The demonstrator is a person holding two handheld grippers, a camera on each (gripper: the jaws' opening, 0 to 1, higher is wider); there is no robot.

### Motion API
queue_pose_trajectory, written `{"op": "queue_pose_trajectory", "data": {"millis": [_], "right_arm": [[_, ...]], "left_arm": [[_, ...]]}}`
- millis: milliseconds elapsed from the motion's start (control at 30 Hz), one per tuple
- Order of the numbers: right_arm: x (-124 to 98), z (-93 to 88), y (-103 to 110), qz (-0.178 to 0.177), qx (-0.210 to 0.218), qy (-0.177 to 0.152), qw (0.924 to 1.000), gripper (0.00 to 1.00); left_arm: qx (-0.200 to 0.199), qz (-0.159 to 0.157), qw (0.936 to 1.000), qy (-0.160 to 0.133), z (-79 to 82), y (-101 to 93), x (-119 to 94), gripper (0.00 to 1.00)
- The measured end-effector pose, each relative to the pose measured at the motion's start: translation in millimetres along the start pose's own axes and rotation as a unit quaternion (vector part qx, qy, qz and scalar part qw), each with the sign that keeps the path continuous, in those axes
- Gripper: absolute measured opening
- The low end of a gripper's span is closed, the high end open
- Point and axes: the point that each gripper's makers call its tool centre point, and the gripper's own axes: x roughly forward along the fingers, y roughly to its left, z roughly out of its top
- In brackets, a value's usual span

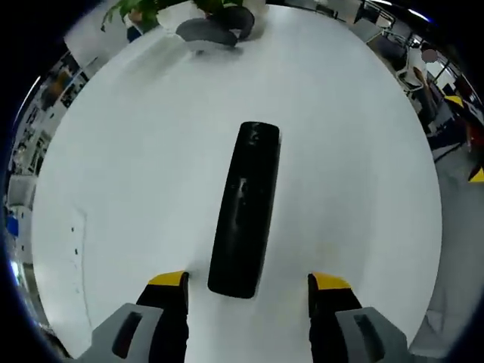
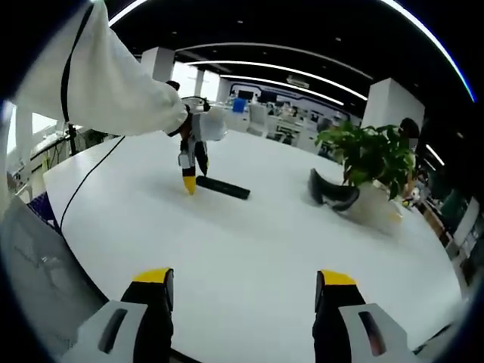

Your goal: Press the specified remote control buttons in sequence, fully releasing each button before pressing the next.

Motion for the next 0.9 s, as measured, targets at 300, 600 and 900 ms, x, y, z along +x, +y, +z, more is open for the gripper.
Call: {"op": "queue_pose_trajectory", "data": {"millis": [300,600,900], "right_arm": [[-0.5,1.1,-1.1,-0.004,0.001,-0.002,1.0000,0.75],[-0.7,0.8,-2.3,-0.006,0.004,-0.002,1.0000,0.75],[-0.9,1.0,-1.7,-0.005,0.002,-0.002,1.0000,0.75]], "left_arm": [[0.011,0.001,0.9999,0.011,5.3,-2.6,-0.7,0.39],[0.017,0.013,0.9996,0.020,5.6,-0.4,-1.2,0.23],[0.032,0.023,0.9989,0.024,5.6,-2.3,-0.9,0.23]]}}
